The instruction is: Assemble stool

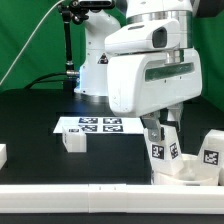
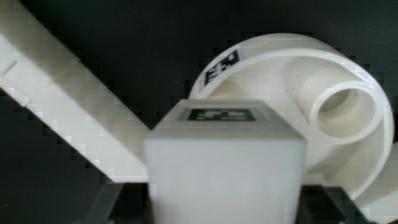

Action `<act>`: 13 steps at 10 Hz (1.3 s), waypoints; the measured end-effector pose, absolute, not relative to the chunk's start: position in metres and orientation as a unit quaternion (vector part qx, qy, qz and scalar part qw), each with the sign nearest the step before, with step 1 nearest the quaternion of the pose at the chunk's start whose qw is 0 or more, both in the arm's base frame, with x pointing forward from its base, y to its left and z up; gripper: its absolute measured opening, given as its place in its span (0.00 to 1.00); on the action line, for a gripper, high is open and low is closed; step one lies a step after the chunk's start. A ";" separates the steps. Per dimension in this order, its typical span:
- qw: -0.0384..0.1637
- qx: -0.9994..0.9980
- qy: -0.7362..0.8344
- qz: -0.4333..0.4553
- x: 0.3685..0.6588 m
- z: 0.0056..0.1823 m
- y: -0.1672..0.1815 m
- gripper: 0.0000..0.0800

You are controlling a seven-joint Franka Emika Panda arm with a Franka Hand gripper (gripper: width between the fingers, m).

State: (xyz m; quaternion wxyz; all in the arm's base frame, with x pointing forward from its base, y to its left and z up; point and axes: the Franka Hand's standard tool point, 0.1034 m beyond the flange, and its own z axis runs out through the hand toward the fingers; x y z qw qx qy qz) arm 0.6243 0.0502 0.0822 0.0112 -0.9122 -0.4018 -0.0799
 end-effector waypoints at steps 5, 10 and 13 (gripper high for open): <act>0.022 -0.956 -0.282 -0.078 0.624 0.082 0.050 0.42; 0.042 -0.996 0.005 -0.084 0.626 0.082 0.060 0.43; 0.059 -0.978 0.185 -0.071 0.623 0.082 0.072 0.43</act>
Offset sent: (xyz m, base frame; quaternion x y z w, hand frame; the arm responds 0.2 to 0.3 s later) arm 0.0000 0.0000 0.0000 0.0000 0.0000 0.1938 0.9810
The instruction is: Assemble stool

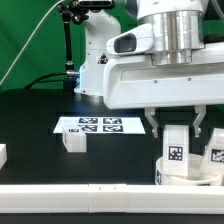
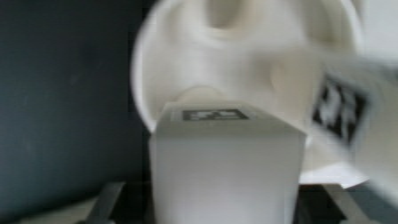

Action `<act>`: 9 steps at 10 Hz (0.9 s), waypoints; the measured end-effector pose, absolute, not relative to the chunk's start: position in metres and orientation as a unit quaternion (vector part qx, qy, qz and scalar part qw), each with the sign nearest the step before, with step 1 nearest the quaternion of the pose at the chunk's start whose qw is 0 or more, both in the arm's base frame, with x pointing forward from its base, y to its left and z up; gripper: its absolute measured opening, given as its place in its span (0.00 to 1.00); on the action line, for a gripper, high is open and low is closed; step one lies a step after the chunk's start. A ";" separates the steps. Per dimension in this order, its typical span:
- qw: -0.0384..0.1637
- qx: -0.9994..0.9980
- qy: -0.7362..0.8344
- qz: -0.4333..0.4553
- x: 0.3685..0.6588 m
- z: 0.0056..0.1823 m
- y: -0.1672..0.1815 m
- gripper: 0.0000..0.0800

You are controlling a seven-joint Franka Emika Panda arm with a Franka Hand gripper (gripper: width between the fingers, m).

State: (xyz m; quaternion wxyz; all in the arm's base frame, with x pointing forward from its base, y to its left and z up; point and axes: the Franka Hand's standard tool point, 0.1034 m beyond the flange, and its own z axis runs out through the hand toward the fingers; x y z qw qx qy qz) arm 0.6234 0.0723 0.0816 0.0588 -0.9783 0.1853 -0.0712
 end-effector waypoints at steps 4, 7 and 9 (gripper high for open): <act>0.085 -0.922 0.374 -0.053 0.622 0.082 0.084 0.43; 0.098 -0.882 0.460 -0.042 0.622 0.082 0.085 0.43; 0.107 -0.846 0.522 -0.032 0.622 0.082 0.087 0.43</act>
Offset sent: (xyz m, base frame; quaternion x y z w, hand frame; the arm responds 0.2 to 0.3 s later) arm 0.0000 0.0000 0.0000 0.0000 0.0000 0.2571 0.9664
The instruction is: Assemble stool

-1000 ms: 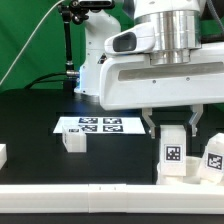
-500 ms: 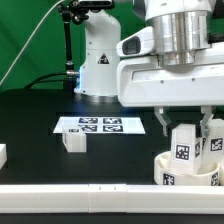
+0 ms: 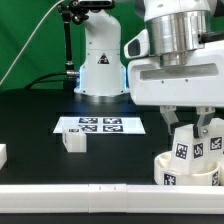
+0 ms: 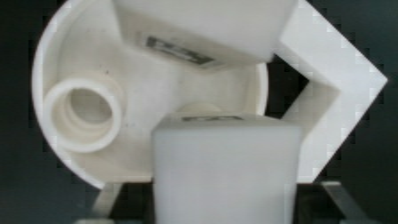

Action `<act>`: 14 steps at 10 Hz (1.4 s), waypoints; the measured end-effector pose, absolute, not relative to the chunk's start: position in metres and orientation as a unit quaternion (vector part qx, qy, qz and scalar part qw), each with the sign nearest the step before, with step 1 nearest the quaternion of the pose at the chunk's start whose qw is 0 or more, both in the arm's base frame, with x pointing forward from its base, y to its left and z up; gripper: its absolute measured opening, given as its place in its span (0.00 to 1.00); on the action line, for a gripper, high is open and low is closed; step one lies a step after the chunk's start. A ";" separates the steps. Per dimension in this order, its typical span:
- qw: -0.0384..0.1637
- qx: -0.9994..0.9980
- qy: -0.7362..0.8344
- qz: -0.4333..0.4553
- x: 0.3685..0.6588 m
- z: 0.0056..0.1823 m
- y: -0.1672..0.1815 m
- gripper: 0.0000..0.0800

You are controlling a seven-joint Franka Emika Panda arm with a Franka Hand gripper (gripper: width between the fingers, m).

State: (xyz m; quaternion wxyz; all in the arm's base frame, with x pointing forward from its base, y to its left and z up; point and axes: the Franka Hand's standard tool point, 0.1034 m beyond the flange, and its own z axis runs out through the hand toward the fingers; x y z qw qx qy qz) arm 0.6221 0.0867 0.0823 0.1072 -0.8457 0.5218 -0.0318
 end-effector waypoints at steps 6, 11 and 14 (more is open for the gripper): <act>0.165 -0.608 0.777 0.015 0.619 0.081 0.080 0.43; 0.163 -0.483 0.858 0.057 0.615 0.079 0.090 0.43; 0.156 -0.539 0.825 0.063 0.617 0.085 0.093 0.71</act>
Offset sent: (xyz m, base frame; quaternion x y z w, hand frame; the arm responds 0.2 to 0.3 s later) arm -0.0098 -0.0067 -0.0023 0.0069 -0.0040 0.3252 0.9456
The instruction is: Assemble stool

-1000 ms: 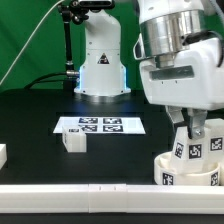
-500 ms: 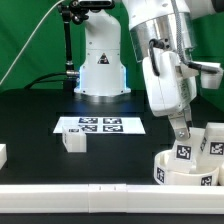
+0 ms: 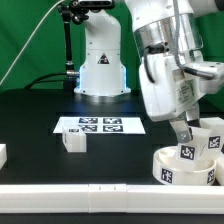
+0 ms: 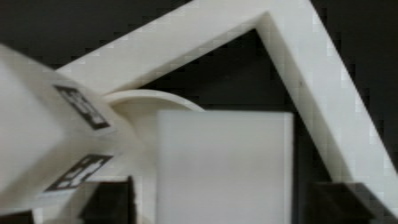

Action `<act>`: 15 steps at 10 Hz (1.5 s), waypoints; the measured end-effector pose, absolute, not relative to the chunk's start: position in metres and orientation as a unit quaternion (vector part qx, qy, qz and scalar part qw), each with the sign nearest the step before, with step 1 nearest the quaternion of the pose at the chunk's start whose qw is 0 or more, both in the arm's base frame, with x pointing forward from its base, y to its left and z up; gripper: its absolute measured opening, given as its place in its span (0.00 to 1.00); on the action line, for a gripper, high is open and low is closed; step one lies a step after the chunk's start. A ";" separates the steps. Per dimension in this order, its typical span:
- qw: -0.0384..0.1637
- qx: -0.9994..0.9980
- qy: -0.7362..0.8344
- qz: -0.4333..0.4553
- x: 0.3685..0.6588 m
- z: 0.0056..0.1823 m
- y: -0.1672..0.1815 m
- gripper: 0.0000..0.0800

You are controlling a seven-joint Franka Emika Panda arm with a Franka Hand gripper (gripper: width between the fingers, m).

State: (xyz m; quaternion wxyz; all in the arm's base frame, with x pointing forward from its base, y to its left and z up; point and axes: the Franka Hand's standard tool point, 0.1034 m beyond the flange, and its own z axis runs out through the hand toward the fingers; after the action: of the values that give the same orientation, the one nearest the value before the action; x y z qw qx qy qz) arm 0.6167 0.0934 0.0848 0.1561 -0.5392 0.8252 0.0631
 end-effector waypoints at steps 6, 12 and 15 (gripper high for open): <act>0.170 -0.690 0.703 0.033 0.621 0.092 0.094 0.81; 0.147 -0.894 0.423 -0.020 0.620 0.090 0.093 0.81; 0.139 -0.939 0.312 -0.038 0.620 0.089 0.091 0.81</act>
Offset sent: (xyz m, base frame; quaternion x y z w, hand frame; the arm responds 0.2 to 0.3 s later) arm 0.0000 0.0000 0.0000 0.0000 0.0000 -0.1938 0.9810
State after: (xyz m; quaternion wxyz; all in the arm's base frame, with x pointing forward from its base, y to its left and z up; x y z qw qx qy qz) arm 0.6198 0.0912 0.0892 0.1385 -0.9393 0.3117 -0.0378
